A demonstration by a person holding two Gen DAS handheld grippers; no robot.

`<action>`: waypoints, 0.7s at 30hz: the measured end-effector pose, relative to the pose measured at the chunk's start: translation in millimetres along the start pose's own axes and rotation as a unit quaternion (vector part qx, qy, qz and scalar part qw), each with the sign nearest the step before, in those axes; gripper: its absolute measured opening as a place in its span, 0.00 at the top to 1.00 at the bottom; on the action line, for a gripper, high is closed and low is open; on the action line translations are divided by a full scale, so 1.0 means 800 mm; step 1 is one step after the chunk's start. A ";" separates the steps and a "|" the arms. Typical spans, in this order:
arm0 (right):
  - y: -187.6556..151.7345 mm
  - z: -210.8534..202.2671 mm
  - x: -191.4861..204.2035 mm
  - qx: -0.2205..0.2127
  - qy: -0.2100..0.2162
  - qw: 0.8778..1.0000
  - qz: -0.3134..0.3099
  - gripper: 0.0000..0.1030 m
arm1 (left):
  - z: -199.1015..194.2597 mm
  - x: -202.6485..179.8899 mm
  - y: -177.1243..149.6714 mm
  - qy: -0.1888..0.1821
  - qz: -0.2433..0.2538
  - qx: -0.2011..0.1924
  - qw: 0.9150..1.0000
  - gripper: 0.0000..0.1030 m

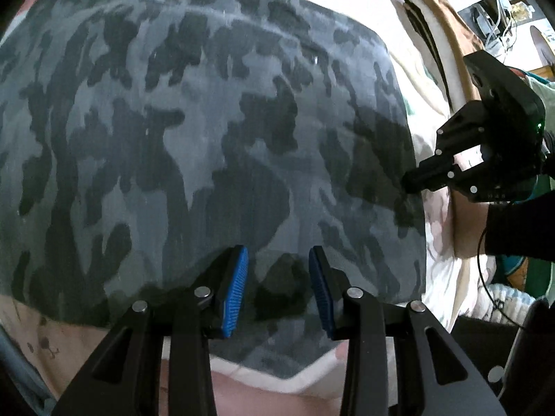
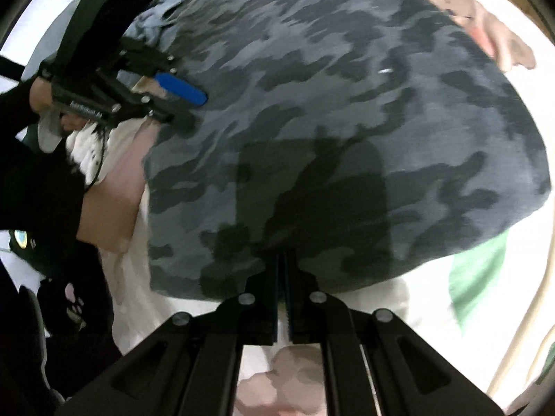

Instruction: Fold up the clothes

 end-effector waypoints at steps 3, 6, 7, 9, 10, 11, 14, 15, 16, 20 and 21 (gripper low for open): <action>-0.003 0.006 0.013 0.009 0.011 1.000 -0.012 0.97 | 0.004 -0.003 -0.010 -0.004 0.005 0.010 1.000 0.65; -0.003 0.014 0.031 0.018 0.020 0.999 -0.027 0.97 | 0.009 -0.005 -0.021 -0.008 0.008 0.024 1.000 0.65; 0.000 0.017 0.040 0.021 0.022 0.999 -0.032 0.97 | 0.011 -0.005 -0.024 -0.008 0.010 0.028 1.000 0.65; 0.002 0.029 0.055 0.026 0.027 0.998 -0.041 0.97 | 0.015 -0.004 -0.033 -0.011 0.009 0.036 0.999 0.65; 0.001 0.033 0.060 0.029 0.031 0.998 -0.042 0.97 | 0.018 -0.004 -0.037 -0.013 0.008 0.040 0.999 0.65; 0.001 0.038 0.063 0.032 0.036 0.998 -0.042 0.97 | 0.020 -0.004 -0.040 -0.013 0.008 0.043 0.999 0.65; -0.002 0.043 0.078 0.040 0.043 0.997 -0.054 0.97 | 0.025 -0.004 -0.050 -0.016 0.007 0.057 0.998 0.65; 0.000 0.047 0.084 0.042 0.047 0.996 -0.056 0.97 | 0.026 -0.004 -0.057 -0.018 0.006 0.064 0.998 0.65; 0.001 0.047 0.086 0.042 0.050 0.996 -0.058 0.97 | 0.027 -0.004 -0.063 -0.020 0.005 0.072 0.997 0.65; 0.002 0.049 0.095 0.043 0.057 0.995 -0.065 0.97 | 0.026 0.000 -0.079 -0.035 -0.021 0.077 0.996 0.65; 0.002 0.049 0.097 0.043 0.058 0.995 -0.067 0.97 | 0.026 -0.001 -0.081 -0.035 -0.022 0.079 0.996 0.65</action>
Point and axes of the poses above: each gripper's, at about its wrist camera, not at the fingertips, and z roughly the way its jaws point, x to its left, y to its top, the point moved 10 cm from there along z, roughly the way its jaws point, and after that the axes turned 11 degrees about x, right-handed, at the moved point
